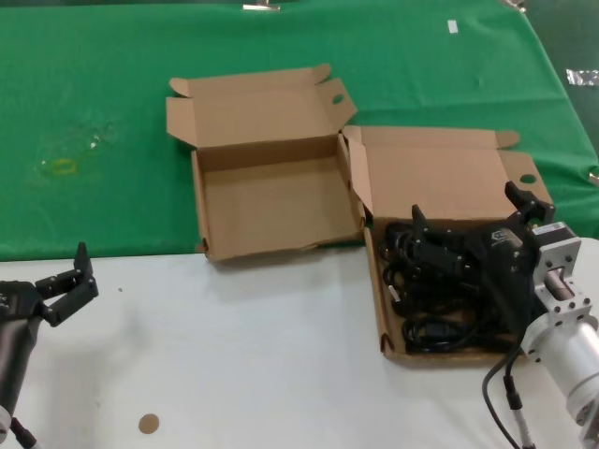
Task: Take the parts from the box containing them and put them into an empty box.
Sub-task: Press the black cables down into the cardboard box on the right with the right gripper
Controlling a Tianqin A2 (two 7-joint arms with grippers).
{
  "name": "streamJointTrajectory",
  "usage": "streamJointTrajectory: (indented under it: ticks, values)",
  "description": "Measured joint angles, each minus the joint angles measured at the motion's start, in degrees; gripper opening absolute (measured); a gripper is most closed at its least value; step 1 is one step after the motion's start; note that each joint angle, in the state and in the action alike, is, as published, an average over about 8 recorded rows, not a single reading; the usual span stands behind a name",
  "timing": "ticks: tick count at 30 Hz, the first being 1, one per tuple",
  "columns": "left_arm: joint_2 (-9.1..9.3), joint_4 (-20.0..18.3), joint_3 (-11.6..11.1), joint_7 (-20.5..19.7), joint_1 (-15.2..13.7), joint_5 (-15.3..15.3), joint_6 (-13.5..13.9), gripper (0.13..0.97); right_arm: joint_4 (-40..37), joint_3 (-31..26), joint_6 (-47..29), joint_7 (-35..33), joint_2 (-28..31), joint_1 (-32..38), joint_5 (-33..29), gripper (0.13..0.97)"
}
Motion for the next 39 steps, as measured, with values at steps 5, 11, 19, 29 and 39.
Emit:
streamJointTrajectory:
  ticks: [5, 11, 19, 29, 39]
  values:
    - [0.00, 0.00, 0.00, 0.00, 0.00, 0.00, 0.00, 0.966, 0.00, 0.00, 0.00, 0.00, 0.00, 0.00, 0.00, 0.966]
    - [0.00, 0.00, 0.00, 0.00, 0.00, 0.00, 0.00, 0.966, 0.00, 0.00, 0.00, 0.00, 0.00, 0.00, 0.00, 0.966]
    - [0.00, 0.00, 0.00, 0.00, 0.00, 0.00, 0.00, 0.966, 0.00, 0.00, 0.00, 0.00, 0.00, 0.00, 0.00, 0.966]
    - [0.00, 0.00, 0.00, 0.00, 0.00, 0.00, 0.00, 0.950, 0.00, 0.00, 0.00, 0.00, 0.00, 0.00, 0.00, 0.966]
    - [0.00, 0.00, 0.00, 0.00, 0.00, 0.00, 0.00, 0.871, 0.09, -0.17, 0.24, 0.22, 0.26, -0.09, 0.18, 0.966]
